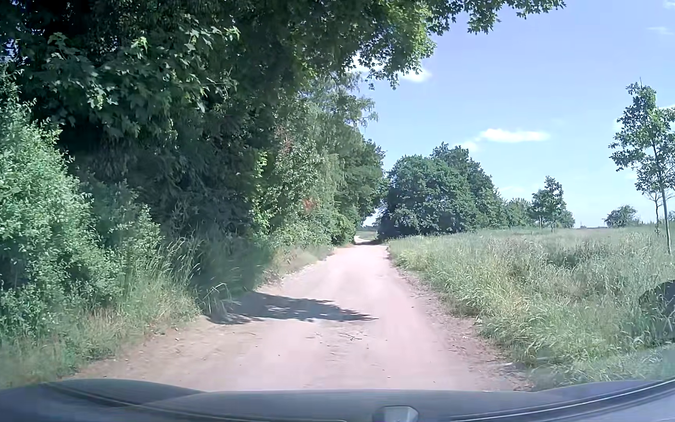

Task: Follow the waypoints while adhering to traffic rules and regulations

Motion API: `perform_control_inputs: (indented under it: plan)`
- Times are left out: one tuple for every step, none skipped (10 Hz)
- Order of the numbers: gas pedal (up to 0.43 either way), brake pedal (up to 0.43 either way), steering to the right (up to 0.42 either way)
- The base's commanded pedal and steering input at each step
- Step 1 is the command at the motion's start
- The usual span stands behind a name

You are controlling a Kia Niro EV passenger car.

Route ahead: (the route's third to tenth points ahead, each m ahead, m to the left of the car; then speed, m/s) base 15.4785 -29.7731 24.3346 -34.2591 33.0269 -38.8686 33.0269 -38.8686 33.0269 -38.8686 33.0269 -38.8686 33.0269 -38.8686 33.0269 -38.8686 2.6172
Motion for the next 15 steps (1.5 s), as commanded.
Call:
perform_control_inputs:
  plan:
    - [0.0,0.03,0.012]
    - [0.0,0.03,0.013]
    - [0.0,0.03,0.011]
    - [0.0,0.03,0.007]
    - [0.0,0.03,0.007]
    - [0.0,0.03,0.007]
    - [0.0,0.03,0.007]
    - [0.028,0.03,0.007]
    - [0.039,0.03,0.008]
    - [0.039,0.03,0.008]
    - [0.059,0.03,0.008]
    - [0.067,0.03,0.008]
    - [0.067,0.03,0.007]
    - [0.067,0.03,0.007]
    - [0.079,0.03,0.007]
